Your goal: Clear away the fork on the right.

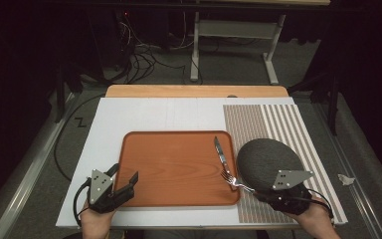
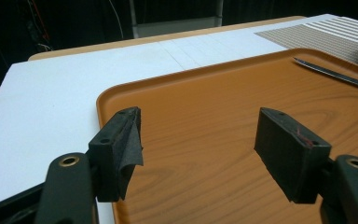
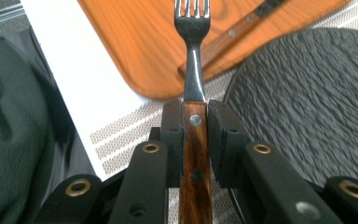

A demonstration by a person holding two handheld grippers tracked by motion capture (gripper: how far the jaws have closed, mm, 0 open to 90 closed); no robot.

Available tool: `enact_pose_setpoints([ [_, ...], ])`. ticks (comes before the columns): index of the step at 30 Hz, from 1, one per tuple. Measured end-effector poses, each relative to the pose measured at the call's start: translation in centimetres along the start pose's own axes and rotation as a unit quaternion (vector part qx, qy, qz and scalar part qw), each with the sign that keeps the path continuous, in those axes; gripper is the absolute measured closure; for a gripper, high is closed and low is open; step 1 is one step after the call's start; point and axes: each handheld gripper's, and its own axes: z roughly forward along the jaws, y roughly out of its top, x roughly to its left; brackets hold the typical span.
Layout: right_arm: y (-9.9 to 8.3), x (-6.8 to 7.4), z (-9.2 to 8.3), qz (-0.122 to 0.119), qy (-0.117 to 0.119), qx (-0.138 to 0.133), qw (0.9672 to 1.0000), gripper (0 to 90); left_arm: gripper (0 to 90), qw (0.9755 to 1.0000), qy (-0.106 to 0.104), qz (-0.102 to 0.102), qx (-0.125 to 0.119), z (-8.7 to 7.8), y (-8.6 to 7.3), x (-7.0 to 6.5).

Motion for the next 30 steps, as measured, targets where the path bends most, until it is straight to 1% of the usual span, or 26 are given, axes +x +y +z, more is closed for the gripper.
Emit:
enact_pose_setpoints([
  [4,1.2,0.2,1.1,0.007,0.008,-0.008,0.9999,79.5,31.7,1.0,0.0,0.0,0.0,0.0,0.0,0.0],
  [12,3.0,0.6,2.8,0.007,0.012,-0.004,0.9999,79.5,31.8,1.0,-0.001,0.001,0.0,0.0,0.0,0.1],
  [17,4.1,0.8,3.7,0.021,-0.003,-0.016,0.9997,79.5,31.8,1.0,-0.001,0.001,0.001,0.0,0.0,0.0],
  [19,4.5,0.8,4.1,0.025,-0.009,-0.015,0.9995,79.5,31.8,1.0,-0.001,0.001,0.001,0.0,0.0,0.0],
  [22,4.9,0.6,4.6,0.033,-0.009,-0.013,0.9993,79.5,31.8,1.0,-0.001,0.002,0.001,0.1,0.0,0.0],
  [30,6.0,0.7,5.6,0.03,-0.017,-0.006,0.9994,79.5,31.7,1.0,0.0,0.001,0.002,0.1,0.0,0.0],
])
